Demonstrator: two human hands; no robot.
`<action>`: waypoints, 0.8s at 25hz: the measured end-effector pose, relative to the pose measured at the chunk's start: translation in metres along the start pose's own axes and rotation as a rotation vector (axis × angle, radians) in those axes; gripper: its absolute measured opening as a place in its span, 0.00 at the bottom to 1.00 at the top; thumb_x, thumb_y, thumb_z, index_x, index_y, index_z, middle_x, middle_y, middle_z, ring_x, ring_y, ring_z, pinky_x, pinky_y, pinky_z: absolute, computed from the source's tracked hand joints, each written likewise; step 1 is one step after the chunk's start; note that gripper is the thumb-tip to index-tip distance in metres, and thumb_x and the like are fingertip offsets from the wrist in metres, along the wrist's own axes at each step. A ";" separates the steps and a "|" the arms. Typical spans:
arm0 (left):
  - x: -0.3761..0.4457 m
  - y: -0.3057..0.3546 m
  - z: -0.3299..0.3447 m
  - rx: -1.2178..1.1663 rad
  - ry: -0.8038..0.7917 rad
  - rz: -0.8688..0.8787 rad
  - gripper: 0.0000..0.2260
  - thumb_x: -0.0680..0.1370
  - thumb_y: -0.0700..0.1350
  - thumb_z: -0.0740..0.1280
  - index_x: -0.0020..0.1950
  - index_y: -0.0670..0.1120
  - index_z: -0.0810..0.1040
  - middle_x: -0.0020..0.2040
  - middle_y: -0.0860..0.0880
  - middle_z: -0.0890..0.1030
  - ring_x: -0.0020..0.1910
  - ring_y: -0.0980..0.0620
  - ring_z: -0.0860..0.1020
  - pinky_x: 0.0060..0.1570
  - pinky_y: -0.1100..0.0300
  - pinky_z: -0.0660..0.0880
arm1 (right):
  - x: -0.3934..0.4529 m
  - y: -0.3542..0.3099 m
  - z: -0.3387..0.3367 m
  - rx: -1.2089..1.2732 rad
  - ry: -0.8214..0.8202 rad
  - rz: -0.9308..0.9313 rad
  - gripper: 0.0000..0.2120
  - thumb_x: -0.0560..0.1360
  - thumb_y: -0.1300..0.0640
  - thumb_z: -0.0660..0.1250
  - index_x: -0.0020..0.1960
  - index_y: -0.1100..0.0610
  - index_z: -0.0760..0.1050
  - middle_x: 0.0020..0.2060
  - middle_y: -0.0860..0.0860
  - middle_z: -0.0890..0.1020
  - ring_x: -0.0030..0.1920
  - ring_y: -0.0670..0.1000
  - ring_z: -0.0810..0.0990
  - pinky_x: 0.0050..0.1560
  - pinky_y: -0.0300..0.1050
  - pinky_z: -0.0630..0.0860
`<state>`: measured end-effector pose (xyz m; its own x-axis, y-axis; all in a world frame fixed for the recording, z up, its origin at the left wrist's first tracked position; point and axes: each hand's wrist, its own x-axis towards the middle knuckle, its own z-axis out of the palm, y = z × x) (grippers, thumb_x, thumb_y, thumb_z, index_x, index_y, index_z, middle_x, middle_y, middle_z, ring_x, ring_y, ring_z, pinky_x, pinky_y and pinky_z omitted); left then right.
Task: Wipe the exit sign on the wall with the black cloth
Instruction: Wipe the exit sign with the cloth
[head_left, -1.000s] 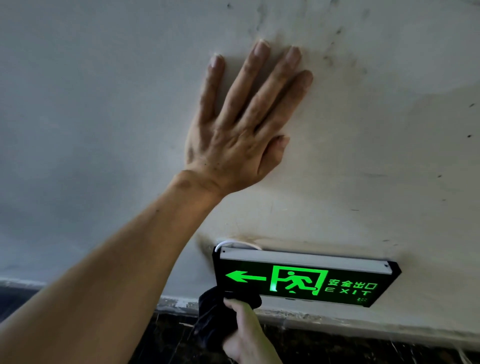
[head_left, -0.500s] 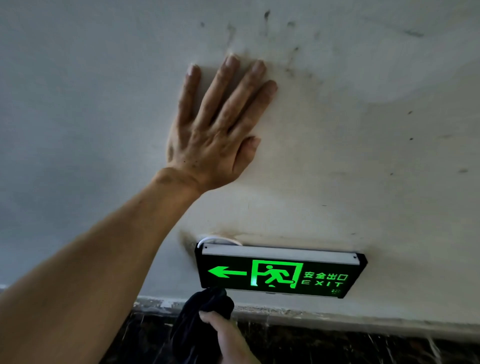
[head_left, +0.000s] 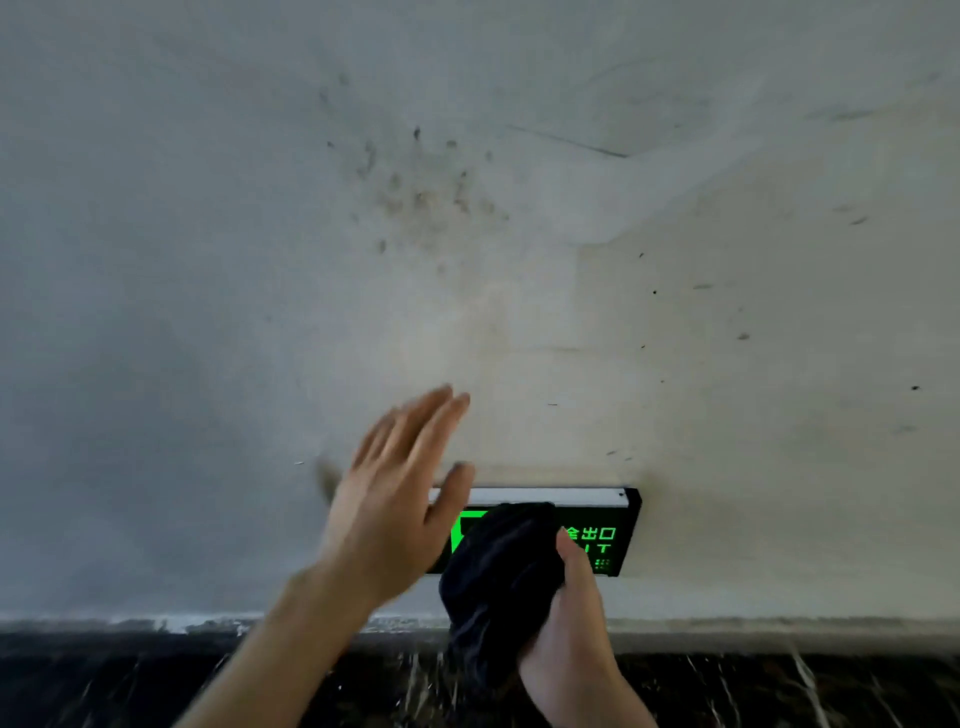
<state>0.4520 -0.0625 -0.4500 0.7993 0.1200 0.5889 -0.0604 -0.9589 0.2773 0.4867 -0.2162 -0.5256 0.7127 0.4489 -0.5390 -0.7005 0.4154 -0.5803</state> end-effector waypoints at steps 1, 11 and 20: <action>-0.023 0.009 0.009 -0.147 -0.154 -0.155 0.27 0.78 0.63 0.53 0.76 0.56 0.61 0.76 0.54 0.64 0.73 0.57 0.64 0.70 0.53 0.65 | -0.001 -0.005 0.002 0.066 -0.024 0.022 0.26 0.79 0.39 0.59 0.52 0.59 0.86 0.48 0.61 0.88 0.46 0.59 0.88 0.44 0.53 0.80; -0.083 0.012 0.032 -0.808 -0.091 -0.807 0.23 0.70 0.42 0.74 0.59 0.61 0.74 0.47 0.60 0.85 0.46 0.64 0.82 0.40 0.71 0.77 | -0.041 -0.017 0.048 -0.501 -0.270 -0.064 0.27 0.68 0.31 0.61 0.55 0.45 0.85 0.52 0.43 0.87 0.51 0.42 0.85 0.55 0.45 0.76; -0.094 -0.058 -0.001 -1.048 0.385 -1.115 0.16 0.74 0.32 0.68 0.49 0.55 0.79 0.50 0.45 0.84 0.52 0.42 0.81 0.55 0.42 0.77 | -0.050 -0.116 0.118 -1.459 0.107 -1.699 0.29 0.79 0.43 0.57 0.75 0.58 0.69 0.74 0.58 0.71 0.75 0.58 0.65 0.75 0.59 0.62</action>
<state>0.3800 -0.0179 -0.5206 0.5384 0.8278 -0.1576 -0.0695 0.2300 0.9707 0.5279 -0.1935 -0.3599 0.4692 0.3650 0.8041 0.8409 -0.4627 -0.2806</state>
